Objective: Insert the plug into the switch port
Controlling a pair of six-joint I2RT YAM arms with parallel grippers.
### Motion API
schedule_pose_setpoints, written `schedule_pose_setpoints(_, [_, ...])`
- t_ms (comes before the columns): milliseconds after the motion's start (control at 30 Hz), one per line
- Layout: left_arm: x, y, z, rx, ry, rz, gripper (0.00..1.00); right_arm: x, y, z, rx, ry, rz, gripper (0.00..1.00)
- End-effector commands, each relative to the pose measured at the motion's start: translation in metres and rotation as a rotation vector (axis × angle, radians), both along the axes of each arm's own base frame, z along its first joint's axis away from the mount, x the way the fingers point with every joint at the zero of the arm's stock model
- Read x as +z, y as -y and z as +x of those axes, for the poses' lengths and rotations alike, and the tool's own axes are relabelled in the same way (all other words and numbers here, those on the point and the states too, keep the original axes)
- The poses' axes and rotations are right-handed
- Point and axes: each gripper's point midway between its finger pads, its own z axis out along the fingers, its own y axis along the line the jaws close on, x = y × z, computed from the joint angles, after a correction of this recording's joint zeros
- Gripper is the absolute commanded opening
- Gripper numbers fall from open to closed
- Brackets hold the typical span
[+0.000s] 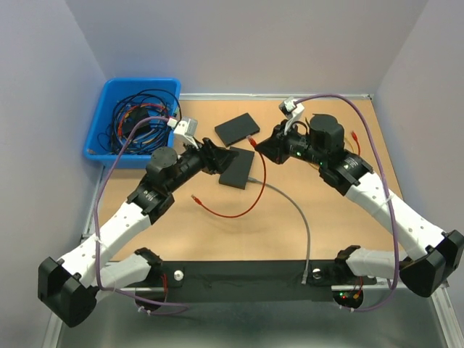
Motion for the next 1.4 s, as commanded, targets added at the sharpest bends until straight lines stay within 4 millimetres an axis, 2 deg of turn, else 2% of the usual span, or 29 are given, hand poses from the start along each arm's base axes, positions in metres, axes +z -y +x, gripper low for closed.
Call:
schedule_pose_setpoints(0, [0.03,0.016,-0.001,-0.032,0.07,-0.066,0.69,0.025,-0.012,-0.01,0.057,0.057,0.084,0.0])
schedule_pose_setpoints(133, [0.032,0.029,0.001,-0.037,0.064,-0.068,0.69,0.023,-0.017,-0.013,0.069,0.049,0.09,0.01])
schedule_pose_setpoints(233, [0.045,0.034,-0.003,-0.043,0.096,-0.087,0.69,0.021,-0.02,-0.016,0.083,0.039,0.095,0.0])
schedule_pose_setpoints(400, [0.065,0.025,-0.018,-0.056,0.194,-0.118,0.69,0.016,-0.021,-0.019,0.096,0.02,0.1,0.0])
schedule_pose_setpoints(600, [0.072,0.015,-0.044,-0.116,0.293,-0.122,0.7,0.0,-0.03,-0.032,0.178,-0.038,0.108,0.0])
schedule_pose_setpoints(633, [0.077,0.01,-0.048,-0.108,0.312,-0.132,0.72,0.001,-0.031,-0.035,0.196,-0.037,0.114,0.0])
schedule_pose_setpoints(900, [0.058,-0.011,-0.046,-0.013,0.299,-0.096,0.71,0.029,-0.044,-0.064,0.355,-0.053,0.262,0.01])
schedule_pose_setpoints(1000, [0.065,-0.021,-0.051,0.011,0.32,-0.129,0.71,0.029,-0.049,-0.073,0.419,-0.085,0.308,0.0])
schedule_pose_setpoints(1100, [0.072,-0.024,-0.055,0.012,0.34,-0.151,0.71,0.036,-0.052,-0.084,0.486,-0.101,0.37,0.0])
schedule_pose_setpoints(1133, [0.073,-0.024,-0.055,0.013,0.342,-0.153,0.71,0.03,-0.052,-0.086,0.493,-0.118,0.379,0.0])
schedule_pose_setpoints(1167, [0.075,-0.024,-0.055,0.014,0.344,-0.155,0.71,0.032,-0.052,-0.088,0.498,-0.131,0.395,0.01])
schedule_pose_setpoints(1367, [0.07,-0.017,-0.055,-0.018,0.331,-0.159,0.66,0.035,-0.053,-0.091,0.527,-0.138,0.417,0.0])
